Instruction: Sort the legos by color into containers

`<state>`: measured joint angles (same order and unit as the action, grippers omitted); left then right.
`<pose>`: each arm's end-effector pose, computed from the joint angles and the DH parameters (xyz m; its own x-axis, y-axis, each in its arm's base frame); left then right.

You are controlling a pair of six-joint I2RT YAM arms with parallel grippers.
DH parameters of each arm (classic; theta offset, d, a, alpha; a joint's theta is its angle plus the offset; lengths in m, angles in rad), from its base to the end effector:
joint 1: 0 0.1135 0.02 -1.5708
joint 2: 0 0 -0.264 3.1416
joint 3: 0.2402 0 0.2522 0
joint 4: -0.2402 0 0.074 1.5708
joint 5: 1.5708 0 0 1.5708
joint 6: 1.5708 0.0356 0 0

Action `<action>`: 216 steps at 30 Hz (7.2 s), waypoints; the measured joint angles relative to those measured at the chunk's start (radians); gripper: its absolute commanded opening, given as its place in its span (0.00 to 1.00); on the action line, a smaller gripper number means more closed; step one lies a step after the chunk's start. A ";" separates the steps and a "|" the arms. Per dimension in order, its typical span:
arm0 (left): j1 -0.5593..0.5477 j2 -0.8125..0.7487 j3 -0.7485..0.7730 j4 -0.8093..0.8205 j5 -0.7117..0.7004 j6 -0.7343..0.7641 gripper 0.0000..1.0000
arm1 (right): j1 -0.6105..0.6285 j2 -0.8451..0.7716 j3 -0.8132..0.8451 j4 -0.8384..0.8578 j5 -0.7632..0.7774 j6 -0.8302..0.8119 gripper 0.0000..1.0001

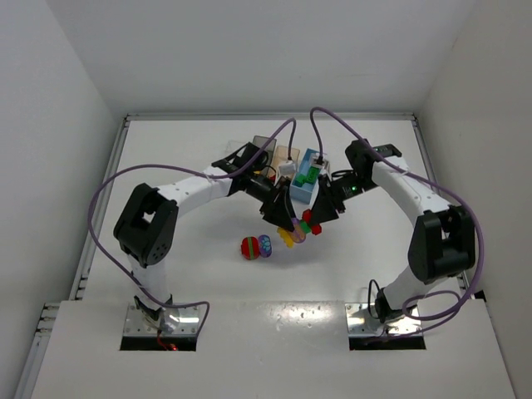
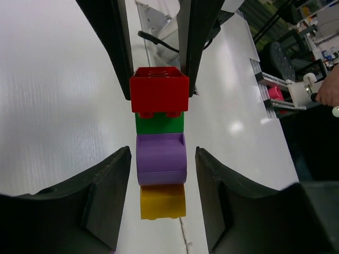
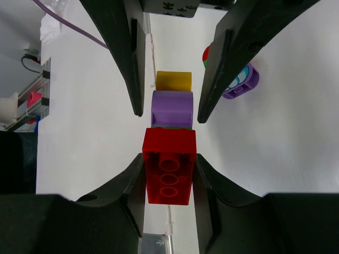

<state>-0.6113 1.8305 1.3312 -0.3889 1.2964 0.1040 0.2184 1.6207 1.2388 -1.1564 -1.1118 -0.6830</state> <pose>0.2951 -0.2486 0.2391 -0.5642 0.4298 -0.7049 0.7152 -0.1722 -0.6774 0.2721 0.0931 0.2518 -0.6783 -0.4370 -0.5907 -0.7123 0.1940 0.6745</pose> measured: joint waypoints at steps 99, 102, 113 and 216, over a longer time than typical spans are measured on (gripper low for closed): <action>0.270 -0.457 -0.287 0.181 -0.288 -0.162 0.00 | 0.131 0.223 0.109 1.139 -0.336 1.059 0.74; 0.267 -0.446 -0.284 0.181 -0.270 -0.165 0.00 | 0.140 0.195 0.084 1.147 -0.340 1.047 0.74; 0.252 -0.419 -0.266 0.181 -0.245 -0.168 0.00 | 0.180 0.159 0.118 0.810 -0.242 0.695 0.70; 0.208 -0.373 -0.265 0.229 -0.297 -0.124 0.00 | 0.137 0.148 0.125 0.653 -0.105 0.467 0.00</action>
<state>-0.4034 1.4578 1.0664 -0.1604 0.9993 -0.0196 0.3553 1.7683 1.3640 -0.5037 -1.2163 -0.2165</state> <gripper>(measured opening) 0.414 0.342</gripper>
